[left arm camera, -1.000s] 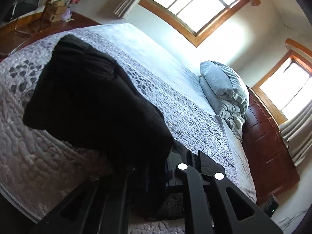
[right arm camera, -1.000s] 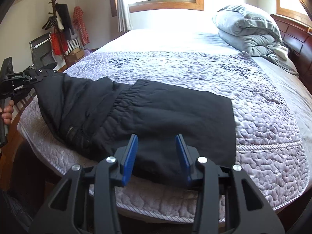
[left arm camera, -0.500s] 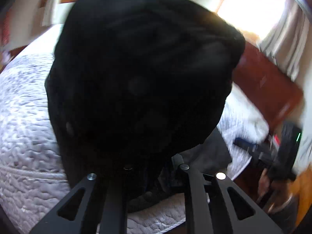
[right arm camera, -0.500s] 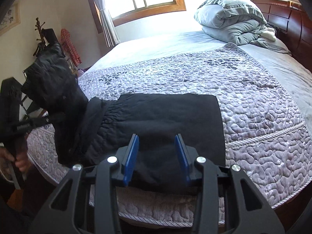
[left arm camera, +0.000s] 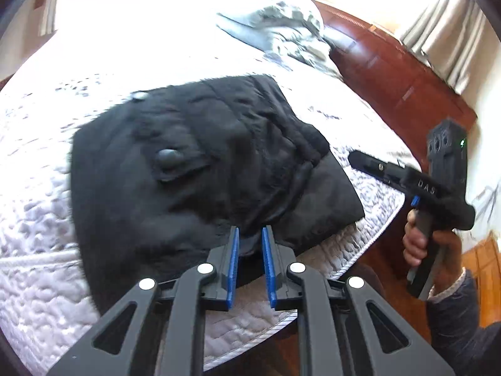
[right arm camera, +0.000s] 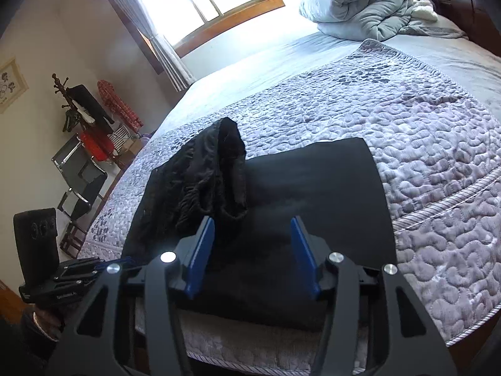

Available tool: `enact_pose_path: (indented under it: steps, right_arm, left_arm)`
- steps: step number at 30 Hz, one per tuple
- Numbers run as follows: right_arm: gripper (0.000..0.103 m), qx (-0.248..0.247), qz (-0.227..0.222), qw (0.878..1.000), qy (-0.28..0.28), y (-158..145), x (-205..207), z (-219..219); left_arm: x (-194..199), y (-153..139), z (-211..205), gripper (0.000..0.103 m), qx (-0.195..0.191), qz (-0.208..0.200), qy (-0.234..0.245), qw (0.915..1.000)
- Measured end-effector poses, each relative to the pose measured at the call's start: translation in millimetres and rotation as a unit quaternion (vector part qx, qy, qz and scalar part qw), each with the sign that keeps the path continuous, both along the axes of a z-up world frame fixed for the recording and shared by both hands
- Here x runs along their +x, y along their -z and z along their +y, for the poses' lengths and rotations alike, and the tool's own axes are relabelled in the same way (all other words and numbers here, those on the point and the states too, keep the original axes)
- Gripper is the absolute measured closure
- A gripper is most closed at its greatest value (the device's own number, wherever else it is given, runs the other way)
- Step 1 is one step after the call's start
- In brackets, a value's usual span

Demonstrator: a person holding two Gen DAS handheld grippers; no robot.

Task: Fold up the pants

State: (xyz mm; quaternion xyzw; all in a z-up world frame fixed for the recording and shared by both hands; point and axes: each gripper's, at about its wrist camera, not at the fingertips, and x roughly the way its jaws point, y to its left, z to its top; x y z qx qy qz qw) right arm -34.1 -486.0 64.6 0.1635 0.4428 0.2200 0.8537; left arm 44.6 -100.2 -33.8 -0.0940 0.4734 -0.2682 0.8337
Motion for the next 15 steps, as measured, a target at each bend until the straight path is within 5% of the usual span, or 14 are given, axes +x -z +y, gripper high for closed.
enact_pose_path:
  steps: [4,9,12,15]
  right_arm:
    - [0.029,0.029,0.021,0.999,-0.010,5.4,5.1,16.0]
    - [0.020,0.030,0.050,0.998,-0.018,17.4,12.1,35.8]
    - [0.019,0.052,0.076,0.996,-0.016,26.9,19.3,41.4]
    - [0.017,0.076,0.096,0.992,-0.012,36.9,25.0,46.2]
  left_arm:
    - [3.0,9.6,48.6,0.087,0.001,0.018,-0.071,0.9973]
    - [2.1,33.0,101.3,0.077,0.007,0.067,-0.173,0.9827]
    - [-1.3,37.7,115.7,0.047,0.010,0.080,-0.204,0.9757]
    - [-8.3,40.4,118.6,0.029,0.005,0.078,-0.227,0.9708]
